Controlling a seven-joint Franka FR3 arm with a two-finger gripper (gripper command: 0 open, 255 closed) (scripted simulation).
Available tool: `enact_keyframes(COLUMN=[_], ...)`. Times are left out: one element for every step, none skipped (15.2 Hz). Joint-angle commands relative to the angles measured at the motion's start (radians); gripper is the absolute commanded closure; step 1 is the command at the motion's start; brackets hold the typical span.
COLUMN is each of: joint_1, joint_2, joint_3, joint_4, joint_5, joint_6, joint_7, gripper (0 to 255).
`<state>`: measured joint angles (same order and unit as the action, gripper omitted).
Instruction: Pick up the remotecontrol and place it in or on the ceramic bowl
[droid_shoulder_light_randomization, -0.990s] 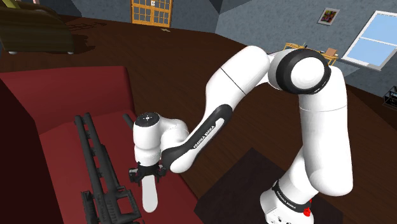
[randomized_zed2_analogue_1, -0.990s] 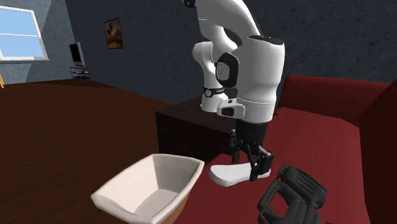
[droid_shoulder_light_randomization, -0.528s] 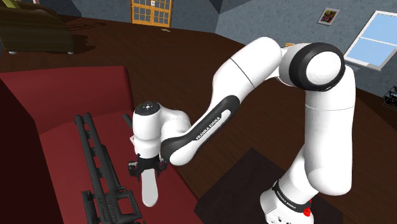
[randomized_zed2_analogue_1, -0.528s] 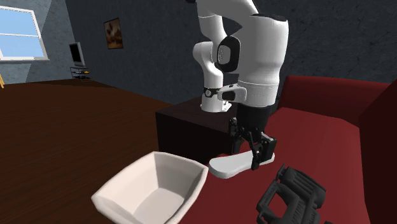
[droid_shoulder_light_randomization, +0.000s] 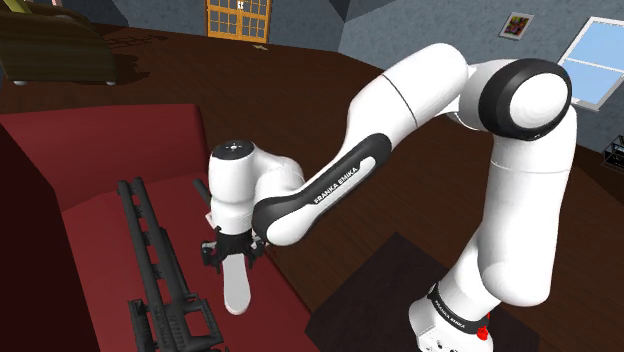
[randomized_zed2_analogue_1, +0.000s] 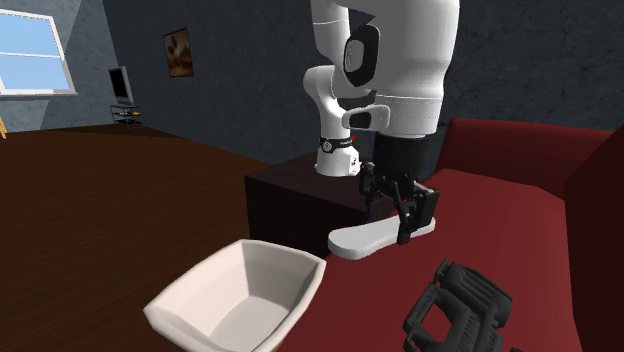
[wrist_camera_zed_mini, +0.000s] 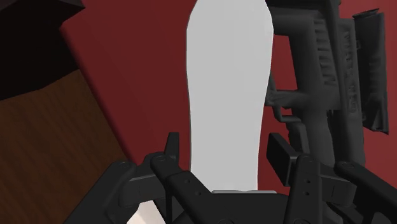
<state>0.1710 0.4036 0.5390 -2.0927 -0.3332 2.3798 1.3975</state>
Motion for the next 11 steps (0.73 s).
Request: enact_keyframes(joint_1=[-0.005,-0.009,-0.011,-0.027,-0.042,-0.057,-0.071,-0.086,-0.099,-0.113,-0.126], joint_2=[-0.018,-0.028,-0.034,-0.032,-0.029,-0.025,-0.021,-0.016,-0.009,-0.003,0.005], joint_3=[0.01,0.015,0.017,0.011,0.005,-0.002,-0.008,-0.015,-0.022,-0.029,-0.035], joint_4=[0.004,0.006,0.006,0.012,0.019,0.028,0.037,0.048,0.06,0.073,0.087], joint_5=[0.015,0.024,0.028,0.029,0.03,0.03,0.03,0.03,0.03,0.029,0.028], joint_6=[-0.02,-0.03,-0.035,-0.038,-0.04,-0.044,-0.047,-0.052,-0.056,-0.061,-0.067], joint_7=[-0.008,-0.014,-0.018,-0.041,-0.064,-0.087,-0.11,-0.132,-0.154,-0.176,-0.197], gripper=[255,255,255,255,255,255,255,255,255,255,255])
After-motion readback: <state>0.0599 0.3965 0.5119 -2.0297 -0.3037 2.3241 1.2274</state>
